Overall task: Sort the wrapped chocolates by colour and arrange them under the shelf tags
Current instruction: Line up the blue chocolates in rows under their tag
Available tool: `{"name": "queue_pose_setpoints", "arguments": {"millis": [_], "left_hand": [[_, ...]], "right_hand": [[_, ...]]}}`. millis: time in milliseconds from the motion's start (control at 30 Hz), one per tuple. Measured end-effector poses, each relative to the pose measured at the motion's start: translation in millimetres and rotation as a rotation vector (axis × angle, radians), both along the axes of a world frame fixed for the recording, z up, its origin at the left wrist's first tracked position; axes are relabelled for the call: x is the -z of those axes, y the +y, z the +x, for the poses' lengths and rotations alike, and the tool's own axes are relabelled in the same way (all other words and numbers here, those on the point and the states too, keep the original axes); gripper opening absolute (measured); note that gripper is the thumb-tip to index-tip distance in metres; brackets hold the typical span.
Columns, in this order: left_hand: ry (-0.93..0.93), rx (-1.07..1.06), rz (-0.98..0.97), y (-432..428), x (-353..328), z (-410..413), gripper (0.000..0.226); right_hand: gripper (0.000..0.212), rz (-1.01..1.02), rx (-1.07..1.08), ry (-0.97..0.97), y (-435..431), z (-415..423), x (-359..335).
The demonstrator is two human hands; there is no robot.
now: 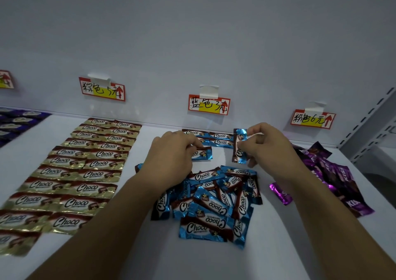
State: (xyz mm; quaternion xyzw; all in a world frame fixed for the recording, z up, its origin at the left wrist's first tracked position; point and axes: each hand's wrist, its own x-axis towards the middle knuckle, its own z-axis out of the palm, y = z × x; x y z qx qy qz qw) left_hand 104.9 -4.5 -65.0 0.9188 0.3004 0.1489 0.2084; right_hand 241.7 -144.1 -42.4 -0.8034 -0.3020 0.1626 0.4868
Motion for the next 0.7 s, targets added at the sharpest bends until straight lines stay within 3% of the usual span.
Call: {"name": "queue_pose_setpoints", "arguments": {"millis": [67,167,267,433,600,700], "left_hand": [[0.042,0.012,0.080,3,2,4,0.027],[0.040,0.004,0.193,5,0,5,0.028],[0.050,0.036,0.281,4,-5,-2,0.028],[0.182,0.143,0.232,-3,-4,-12,0.028],[0.226,0.145,0.213,-4,-3,-9,0.034],[0.225,0.145,0.214,-4,-2,-9,0.035]], "right_hand": [[0.028,-0.015,-0.005,-0.016,1,-1,4],[0.011,-0.048,0.012,-0.100,6,-4,9],[0.014,-0.052,0.074,-0.130,9,-5,14],[0.021,-0.120,0.190,-0.257,14,-5,23],[0.031,-0.404,0.145,-0.434,10,-7,10],[0.010,-0.386,-0.021,-0.538,-5,-6,-3]]}}
